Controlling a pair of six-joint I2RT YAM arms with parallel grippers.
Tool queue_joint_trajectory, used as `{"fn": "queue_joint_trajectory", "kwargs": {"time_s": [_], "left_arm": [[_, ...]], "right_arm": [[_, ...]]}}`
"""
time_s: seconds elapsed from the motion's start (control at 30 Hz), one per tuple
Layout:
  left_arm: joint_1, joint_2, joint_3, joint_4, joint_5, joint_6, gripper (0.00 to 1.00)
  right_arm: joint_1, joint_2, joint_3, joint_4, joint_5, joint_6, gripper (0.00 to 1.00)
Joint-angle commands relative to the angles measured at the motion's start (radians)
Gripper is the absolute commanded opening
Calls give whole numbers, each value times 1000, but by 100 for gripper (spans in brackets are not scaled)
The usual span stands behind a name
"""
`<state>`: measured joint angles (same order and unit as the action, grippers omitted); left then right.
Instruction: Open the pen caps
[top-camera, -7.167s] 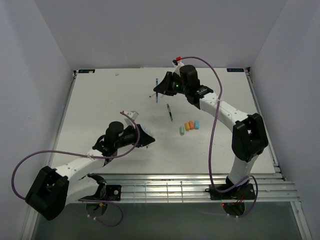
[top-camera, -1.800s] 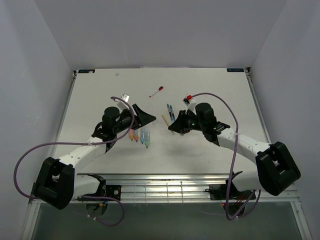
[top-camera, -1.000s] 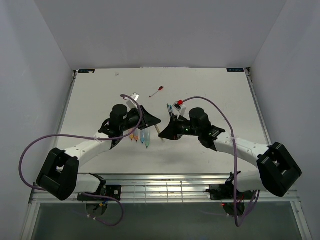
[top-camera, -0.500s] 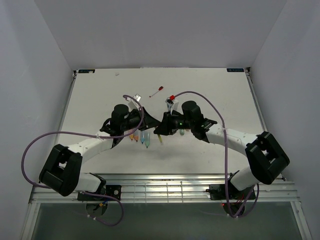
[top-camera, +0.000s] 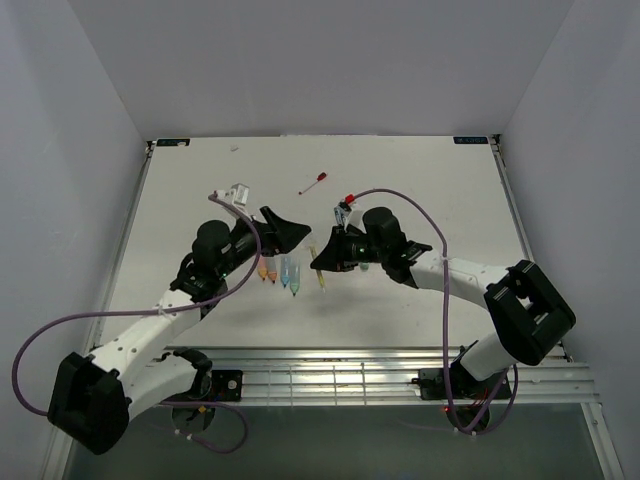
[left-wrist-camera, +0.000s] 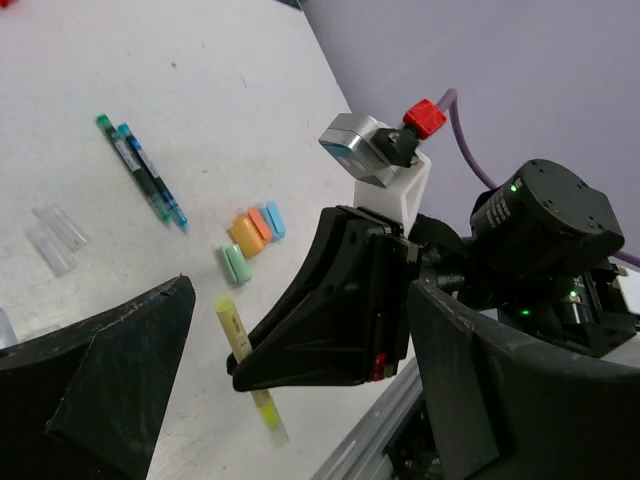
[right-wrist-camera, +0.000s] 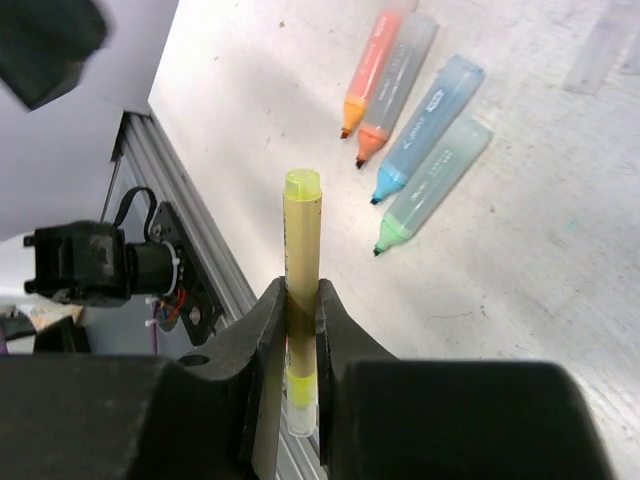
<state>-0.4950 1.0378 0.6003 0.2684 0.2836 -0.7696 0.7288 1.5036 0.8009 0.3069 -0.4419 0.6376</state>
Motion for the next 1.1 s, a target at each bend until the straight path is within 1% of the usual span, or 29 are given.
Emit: {"fn": "queue_joint_trajectory", "kwargs": {"time_s": [0.0, 0.13, 0.23, 0.3, 0.4, 0.47, 0.5, 0.57, 0.63, 0.77, 0.9, 0.93, 1.0, 1.03, 1.07], "left_arm": [[-10, -74, -92, -21, -80, 93, 98], [-22, -123, -172, 32, -29, 116, 98], [-27, -133, -194, 55, 0, 128, 97], [-28, -131, -195, 57, 6, 130, 95], [-30, -105, -188, 57, 29, 132, 91], [-30, -72, -180, 77, 42, 119, 90], [-31, -61, -178, 86, 58, 115, 87], [-34, -35, -172, 115, 71, 99, 86], [-39, -12, -163, 144, 104, 96, 82], [-43, 25, -155, 150, 120, 85, 79], [-47, 51, -157, 170, 123, 73, 73], [-48, 56, -155, 178, 126, 70, 69], [-48, 74, -149, 186, 134, 66, 66], [-48, 82, -145, 190, 138, 62, 63], [-48, 90, -140, 190, 149, 62, 57]], "right_arm": [[-14, -40, 12, 78, 94, 91, 8], [-16, -8, 70, 106, 98, 142, 8], [-16, 15, 92, 138, 91, 198, 8], [-16, 24, 93, 184, 89, 240, 8], [-16, 35, 113, 196, 94, 261, 8], [-16, 43, 127, 199, 92, 264, 8], [-16, 44, 130, 198, 92, 264, 8], [-16, 50, 136, 198, 91, 266, 8], [-16, 52, 135, 199, 91, 266, 8], [-14, 52, 127, 205, 95, 266, 8], [-16, 58, 132, 210, 86, 270, 8], [-14, 60, 130, 213, 86, 270, 8], [-14, 60, 127, 215, 86, 270, 8], [-14, 58, 127, 216, 91, 269, 8], [-14, 58, 126, 216, 92, 270, 8]]}}
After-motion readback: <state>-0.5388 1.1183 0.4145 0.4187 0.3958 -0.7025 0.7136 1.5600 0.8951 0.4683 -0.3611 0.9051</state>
